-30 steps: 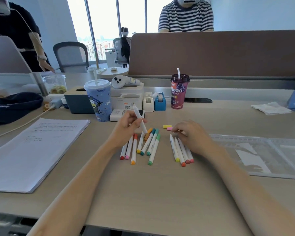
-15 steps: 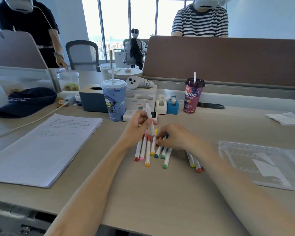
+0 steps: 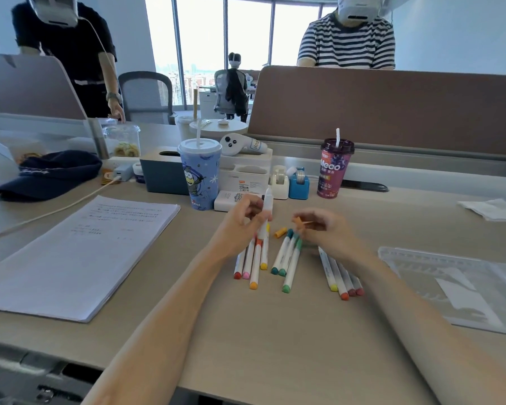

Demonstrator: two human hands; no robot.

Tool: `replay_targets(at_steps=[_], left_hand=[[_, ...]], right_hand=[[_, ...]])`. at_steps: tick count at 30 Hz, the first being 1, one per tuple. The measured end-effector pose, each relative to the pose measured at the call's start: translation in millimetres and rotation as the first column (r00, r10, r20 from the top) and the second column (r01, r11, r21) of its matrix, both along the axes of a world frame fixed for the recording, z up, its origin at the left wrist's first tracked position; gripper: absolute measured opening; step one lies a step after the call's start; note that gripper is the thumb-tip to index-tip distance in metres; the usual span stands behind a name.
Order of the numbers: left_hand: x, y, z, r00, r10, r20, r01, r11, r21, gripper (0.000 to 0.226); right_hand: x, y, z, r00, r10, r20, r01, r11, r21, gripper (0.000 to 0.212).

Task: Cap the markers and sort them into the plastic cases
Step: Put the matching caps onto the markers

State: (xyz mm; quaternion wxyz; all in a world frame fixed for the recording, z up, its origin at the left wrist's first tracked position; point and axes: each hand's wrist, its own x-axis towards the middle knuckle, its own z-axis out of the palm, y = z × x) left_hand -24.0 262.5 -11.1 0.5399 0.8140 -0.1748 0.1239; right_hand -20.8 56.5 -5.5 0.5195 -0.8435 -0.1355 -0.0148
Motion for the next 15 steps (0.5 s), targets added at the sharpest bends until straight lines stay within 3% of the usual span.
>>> replay_targets(at_steps=[3, 8, 15], left_hand=[[-2, -1, 2, 1.000, -0.013, 0.003, 0.013, 0.997, 0.074, 0.013], [-5, -3, 4, 0.997, -0.071, 0.003, 0.070, 0.978, 0.195, 0.013], [-9, -7, 5, 0.992, -0.118, -0.033, 0.123, 0.965, 0.232, 0.012]], right_hand=[[-9, -10, 1, 1.000, -0.009, 0.017, 0.006, 0.980, 0.201, 0.026], [-20, -15, 16, 0.997, -0.039, 0.074, 0.014, 0.950, 0.311, 0.013], [-21, -21, 15, 0.973, -0.043, 0.228, 0.009, 0.989, 0.147, 0.019]])
